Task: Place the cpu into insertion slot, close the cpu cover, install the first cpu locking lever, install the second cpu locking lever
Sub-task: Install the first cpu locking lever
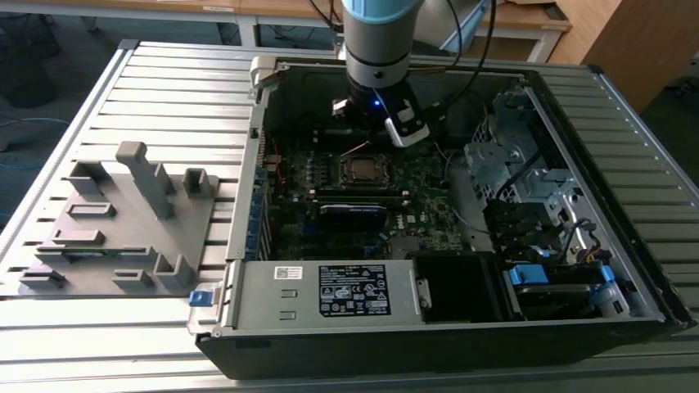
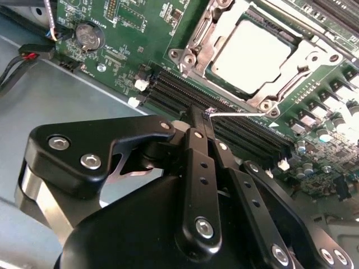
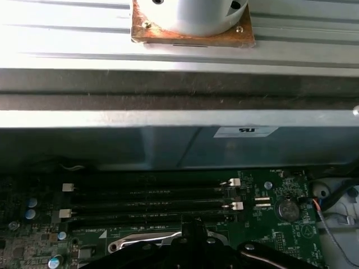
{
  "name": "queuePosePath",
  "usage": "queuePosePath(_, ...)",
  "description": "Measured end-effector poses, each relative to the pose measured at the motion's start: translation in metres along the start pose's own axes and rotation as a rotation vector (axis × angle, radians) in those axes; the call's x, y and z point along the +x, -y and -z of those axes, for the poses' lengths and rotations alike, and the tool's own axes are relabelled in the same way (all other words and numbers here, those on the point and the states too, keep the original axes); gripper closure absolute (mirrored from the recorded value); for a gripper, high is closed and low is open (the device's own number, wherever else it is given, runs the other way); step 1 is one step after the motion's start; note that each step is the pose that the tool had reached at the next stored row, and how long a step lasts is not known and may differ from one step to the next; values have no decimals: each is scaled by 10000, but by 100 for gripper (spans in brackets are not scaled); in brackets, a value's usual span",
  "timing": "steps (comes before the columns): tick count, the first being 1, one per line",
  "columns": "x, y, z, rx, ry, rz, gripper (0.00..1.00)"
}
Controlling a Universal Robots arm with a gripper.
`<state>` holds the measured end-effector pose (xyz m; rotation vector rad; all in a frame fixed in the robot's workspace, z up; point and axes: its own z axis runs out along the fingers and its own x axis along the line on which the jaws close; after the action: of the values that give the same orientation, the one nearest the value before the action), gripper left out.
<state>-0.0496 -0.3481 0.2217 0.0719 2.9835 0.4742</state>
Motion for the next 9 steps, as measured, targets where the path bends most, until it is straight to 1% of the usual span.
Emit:
queuePosePath(5,8,20,-59,-4,48,14,90)
queuePosePath(9,20,30,-90,-8,107,33,90)
